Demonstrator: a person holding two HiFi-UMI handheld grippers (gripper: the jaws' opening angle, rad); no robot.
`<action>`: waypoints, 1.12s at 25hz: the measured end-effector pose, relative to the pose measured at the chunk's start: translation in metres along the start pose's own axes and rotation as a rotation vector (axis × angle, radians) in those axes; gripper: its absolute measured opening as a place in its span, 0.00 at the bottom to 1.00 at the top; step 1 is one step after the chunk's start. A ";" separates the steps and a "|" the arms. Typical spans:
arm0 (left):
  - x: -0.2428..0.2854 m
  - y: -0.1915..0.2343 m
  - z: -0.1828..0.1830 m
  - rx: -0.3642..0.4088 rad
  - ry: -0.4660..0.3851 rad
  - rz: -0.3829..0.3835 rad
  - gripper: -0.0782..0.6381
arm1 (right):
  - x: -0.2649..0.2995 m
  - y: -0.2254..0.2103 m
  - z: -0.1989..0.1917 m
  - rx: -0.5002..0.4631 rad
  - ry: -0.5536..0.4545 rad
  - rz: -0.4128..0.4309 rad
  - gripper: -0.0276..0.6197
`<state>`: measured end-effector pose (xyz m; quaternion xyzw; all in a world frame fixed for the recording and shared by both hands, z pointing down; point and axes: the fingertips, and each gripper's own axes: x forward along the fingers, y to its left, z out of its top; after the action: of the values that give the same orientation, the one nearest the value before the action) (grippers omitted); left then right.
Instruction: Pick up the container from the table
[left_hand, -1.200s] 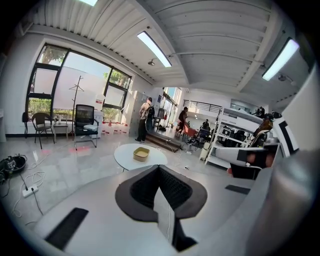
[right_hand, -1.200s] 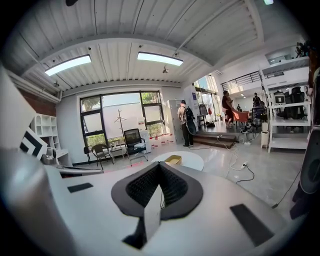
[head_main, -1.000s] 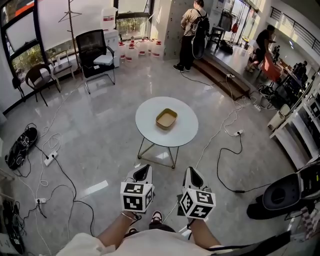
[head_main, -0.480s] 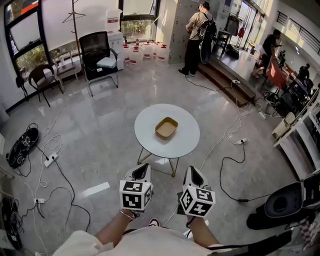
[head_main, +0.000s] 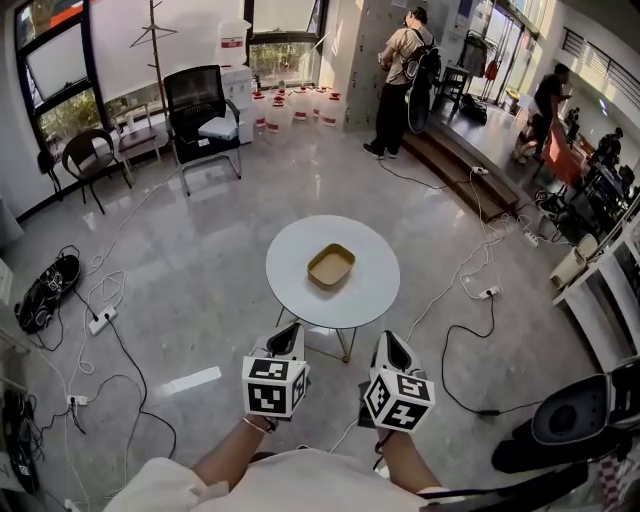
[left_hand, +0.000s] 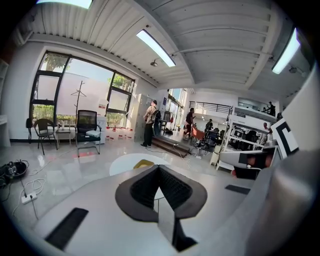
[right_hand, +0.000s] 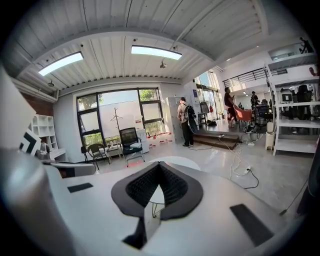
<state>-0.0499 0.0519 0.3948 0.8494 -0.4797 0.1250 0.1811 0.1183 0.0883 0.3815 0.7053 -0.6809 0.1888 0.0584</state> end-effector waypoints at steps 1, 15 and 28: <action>0.001 0.001 -0.001 -0.003 0.001 0.006 0.13 | 0.002 0.000 0.000 -0.002 0.001 0.006 0.08; 0.005 0.007 -0.014 -0.028 0.041 0.038 0.13 | 0.015 -0.009 -0.018 0.026 0.048 0.022 0.08; 0.072 0.030 0.010 -0.016 0.047 -0.013 0.13 | 0.058 -0.028 -0.009 0.040 0.067 -0.052 0.08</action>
<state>-0.0383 -0.0217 0.4192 0.8477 -0.4709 0.1402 0.1999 0.1445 0.0389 0.4145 0.7171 -0.6560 0.2241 0.0719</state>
